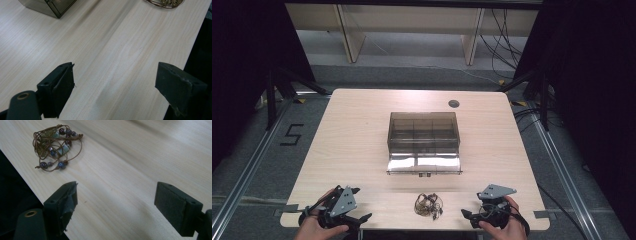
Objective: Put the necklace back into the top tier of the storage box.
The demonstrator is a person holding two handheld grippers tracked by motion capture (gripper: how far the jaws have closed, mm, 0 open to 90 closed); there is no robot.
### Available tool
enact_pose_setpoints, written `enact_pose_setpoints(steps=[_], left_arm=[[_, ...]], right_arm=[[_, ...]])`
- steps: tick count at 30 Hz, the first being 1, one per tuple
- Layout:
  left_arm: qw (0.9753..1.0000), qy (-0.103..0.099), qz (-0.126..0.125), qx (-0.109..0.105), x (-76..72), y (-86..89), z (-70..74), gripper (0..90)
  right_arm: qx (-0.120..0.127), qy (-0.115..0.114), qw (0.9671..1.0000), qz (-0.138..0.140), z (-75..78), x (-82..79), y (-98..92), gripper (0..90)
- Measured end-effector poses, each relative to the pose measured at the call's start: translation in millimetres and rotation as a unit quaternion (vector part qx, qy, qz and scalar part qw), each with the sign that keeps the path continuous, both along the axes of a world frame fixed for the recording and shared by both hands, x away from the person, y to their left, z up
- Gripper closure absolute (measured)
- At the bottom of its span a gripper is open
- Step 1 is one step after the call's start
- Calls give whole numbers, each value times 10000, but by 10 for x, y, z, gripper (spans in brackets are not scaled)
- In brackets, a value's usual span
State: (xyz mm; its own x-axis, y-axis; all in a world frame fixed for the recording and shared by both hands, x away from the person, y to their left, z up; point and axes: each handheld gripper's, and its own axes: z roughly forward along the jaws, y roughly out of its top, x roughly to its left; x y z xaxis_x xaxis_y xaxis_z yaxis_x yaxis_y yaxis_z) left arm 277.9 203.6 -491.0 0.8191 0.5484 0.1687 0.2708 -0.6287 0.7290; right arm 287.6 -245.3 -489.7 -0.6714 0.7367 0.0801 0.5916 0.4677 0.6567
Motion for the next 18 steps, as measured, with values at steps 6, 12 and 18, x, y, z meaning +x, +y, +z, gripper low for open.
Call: enact_pose_setpoints(steps=[6, 12, 18], left_arm=[[10000, 6, -7, 4, -2, 0, 3, 151], [10000, 14, 1, 5, 0, 0, 4, 151], [10000, 12, -5, 12, 0, 0, 7, 151]], right_arm=[[-63, 61, 9999, 90, 10, 6, 22, 193], [-58, -5, 9998, 178, 14, 21, 50, 188], [-76, 12, 9996, 267, 31, 30, 90, 185]])
